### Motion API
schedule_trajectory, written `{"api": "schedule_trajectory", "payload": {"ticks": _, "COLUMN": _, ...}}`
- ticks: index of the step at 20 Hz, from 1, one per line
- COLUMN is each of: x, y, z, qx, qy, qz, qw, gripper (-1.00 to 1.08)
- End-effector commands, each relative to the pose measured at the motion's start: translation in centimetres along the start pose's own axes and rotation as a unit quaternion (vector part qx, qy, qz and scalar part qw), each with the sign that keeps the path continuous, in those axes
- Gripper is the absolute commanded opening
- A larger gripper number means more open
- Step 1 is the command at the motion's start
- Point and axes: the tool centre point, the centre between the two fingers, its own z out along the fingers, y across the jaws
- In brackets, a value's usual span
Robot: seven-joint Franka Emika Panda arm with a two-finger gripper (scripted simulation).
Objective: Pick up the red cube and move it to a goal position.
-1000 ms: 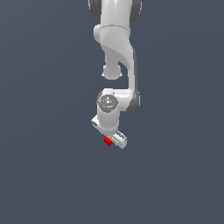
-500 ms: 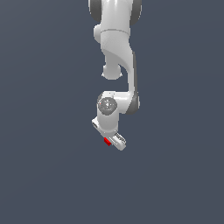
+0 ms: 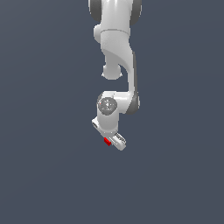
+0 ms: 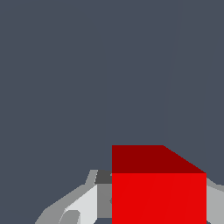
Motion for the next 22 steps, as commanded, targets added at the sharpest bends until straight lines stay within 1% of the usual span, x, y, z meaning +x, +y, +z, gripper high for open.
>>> {"api": "schedule_trajectory", "payload": {"ticks": 1, "x": 0.0, "y": 0.0, "z": -0.3, "qx": 0.000, "qy": 0.000, "qz": 0.000, "qw": 1.0000, "gripper": -1.00}}
{"api": "schedule_trajectory", "payload": {"ticks": 6, "x": 0.1, "y": -0.1, "z": -2.1, "qx": 0.000, "qy": 0.000, "qz": 0.000, "qw": 1.0000, "gripper": -1.00}}
{"api": "schedule_trajectory", "payload": {"ticks": 10, "x": 0.3, "y": -0.1, "z": -4.8, "qx": 0.000, "qy": 0.000, "qz": 0.000, "qw": 1.0000, "gripper": -1.00}}
{"api": "schedule_trajectory", "payload": {"ticks": 15, "x": 0.7, "y": -0.2, "z": -9.7, "qx": 0.000, "qy": 0.000, "qz": 0.001, "qw": 1.0000, "gripper": -1.00}}
{"api": "schedule_trajectory", "payload": {"ticks": 22, "x": 1.3, "y": -0.4, "z": -18.0, "qx": 0.000, "qy": 0.000, "qz": 0.001, "qw": 1.0000, "gripper": -1.00}}
